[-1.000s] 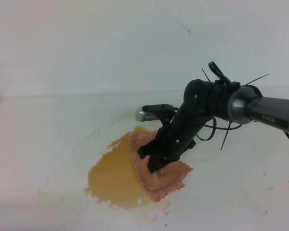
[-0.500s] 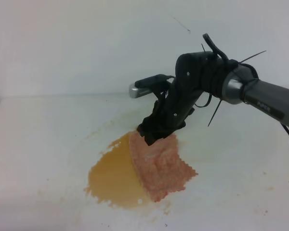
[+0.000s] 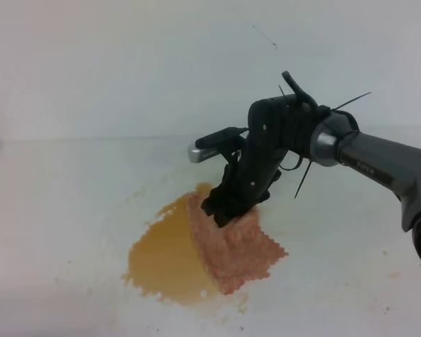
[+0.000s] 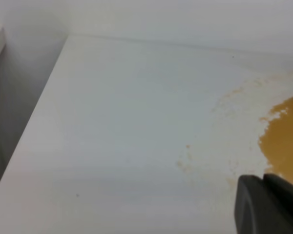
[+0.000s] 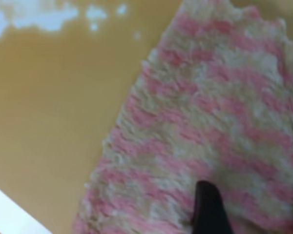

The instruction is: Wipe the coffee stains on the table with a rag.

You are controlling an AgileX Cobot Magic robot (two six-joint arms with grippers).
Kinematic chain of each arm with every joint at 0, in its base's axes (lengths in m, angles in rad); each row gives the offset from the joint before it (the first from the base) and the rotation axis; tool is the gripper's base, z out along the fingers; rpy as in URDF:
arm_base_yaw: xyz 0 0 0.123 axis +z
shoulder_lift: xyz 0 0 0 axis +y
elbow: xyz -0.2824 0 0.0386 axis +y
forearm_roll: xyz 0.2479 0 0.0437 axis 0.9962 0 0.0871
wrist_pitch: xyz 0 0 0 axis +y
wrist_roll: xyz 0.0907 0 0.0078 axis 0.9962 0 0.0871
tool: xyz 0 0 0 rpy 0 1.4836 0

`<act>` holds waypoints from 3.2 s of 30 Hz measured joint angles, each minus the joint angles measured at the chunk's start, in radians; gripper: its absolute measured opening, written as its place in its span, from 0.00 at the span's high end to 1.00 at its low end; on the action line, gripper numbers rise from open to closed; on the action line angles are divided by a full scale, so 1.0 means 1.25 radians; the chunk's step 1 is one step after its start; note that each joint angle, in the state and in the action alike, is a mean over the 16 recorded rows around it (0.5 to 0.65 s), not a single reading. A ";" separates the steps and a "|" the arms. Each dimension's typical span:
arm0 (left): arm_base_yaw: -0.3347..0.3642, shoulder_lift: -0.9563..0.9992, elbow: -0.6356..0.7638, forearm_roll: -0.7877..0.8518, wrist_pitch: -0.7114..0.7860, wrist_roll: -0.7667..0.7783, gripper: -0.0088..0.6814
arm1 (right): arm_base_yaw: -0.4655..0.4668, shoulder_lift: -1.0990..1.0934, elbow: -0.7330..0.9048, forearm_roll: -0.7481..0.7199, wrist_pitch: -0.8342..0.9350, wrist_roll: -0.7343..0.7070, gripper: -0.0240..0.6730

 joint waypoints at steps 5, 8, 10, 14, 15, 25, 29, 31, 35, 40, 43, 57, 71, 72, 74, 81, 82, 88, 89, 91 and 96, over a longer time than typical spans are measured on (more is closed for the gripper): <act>0.000 0.000 0.000 0.000 0.000 0.000 0.99 | 0.010 0.014 -0.003 0.000 -0.009 0.000 0.60; 0.000 0.000 0.000 0.000 0.000 0.000 0.99 | 0.015 0.018 -0.005 -0.002 -0.019 0.001 0.71; 0.000 0.000 0.000 0.000 0.000 0.000 0.99 | 0.018 0.020 -0.005 -0.004 -0.028 0.002 0.77; 0.000 0.000 0.002 0.000 0.000 0.000 0.99 | 0.017 0.023 -0.005 -0.009 -0.048 0.009 0.89; 0.000 0.000 0.000 0.000 0.000 0.000 0.99 | 0.015 0.023 -0.005 -0.011 -0.053 0.011 0.90; 0.000 0.000 0.012 0.000 0.000 0.000 0.99 | -0.023 0.027 -0.014 -0.034 -0.093 0.033 0.93; 0.000 0.000 0.018 0.000 0.000 0.000 0.99 | -0.039 0.030 -0.022 -0.030 -0.100 0.027 0.93; 0.000 0.000 0.022 0.000 0.000 0.000 0.99 | -0.044 0.033 -0.026 -0.019 -0.102 0.017 0.93; 0.000 0.000 0.028 0.000 0.000 0.000 0.99 | -0.046 0.043 -0.036 0.007 -0.104 -0.007 0.93; 0.000 0.000 0.030 0.000 0.000 0.000 0.99 | -0.028 0.060 -0.044 0.044 -0.104 -0.037 0.93; 0.000 0.000 0.030 0.000 0.000 0.000 0.99 | -0.010 0.070 -0.047 0.068 -0.105 -0.051 0.93; 0.000 0.000 0.030 0.000 0.000 0.000 0.99 | 0.087 0.091 -0.053 0.125 -0.096 -0.073 0.93; 0.000 0.000 0.030 0.000 -0.001 0.000 0.99 | 0.115 0.091 -0.053 0.190 -0.017 -0.129 0.93; 0.000 0.000 0.030 0.000 -0.001 0.000 0.99 | 0.116 0.091 -0.053 0.196 -0.008 -0.135 0.93; 0.000 0.000 0.030 0.000 -0.002 0.000 0.99 | 0.117 0.091 -0.053 0.208 0.011 -0.147 0.93; 0.000 0.000 0.030 0.000 -0.001 0.000 0.99 | 0.121 0.093 -0.053 0.239 0.080 -0.180 0.93; 0.000 0.000 0.030 0.000 -0.001 0.000 0.99 | 0.121 0.093 -0.052 0.242 0.088 -0.182 0.93; 0.000 0.000 0.030 0.000 -0.004 0.000 0.99 | 0.123 0.092 -0.051 0.252 0.129 -0.190 0.93; 0.000 0.000 0.030 0.000 -0.005 0.000 0.99 | 0.123 0.091 -0.051 0.252 0.133 -0.191 0.93; 0.000 0.000 0.030 0.000 -0.006 0.000 0.99 | 0.123 0.089 -0.051 0.251 0.140 -0.192 0.93; 0.000 0.000 0.030 0.000 -0.010 0.000 0.99 | 0.125 0.082 -0.059 0.240 0.150 -0.194 0.90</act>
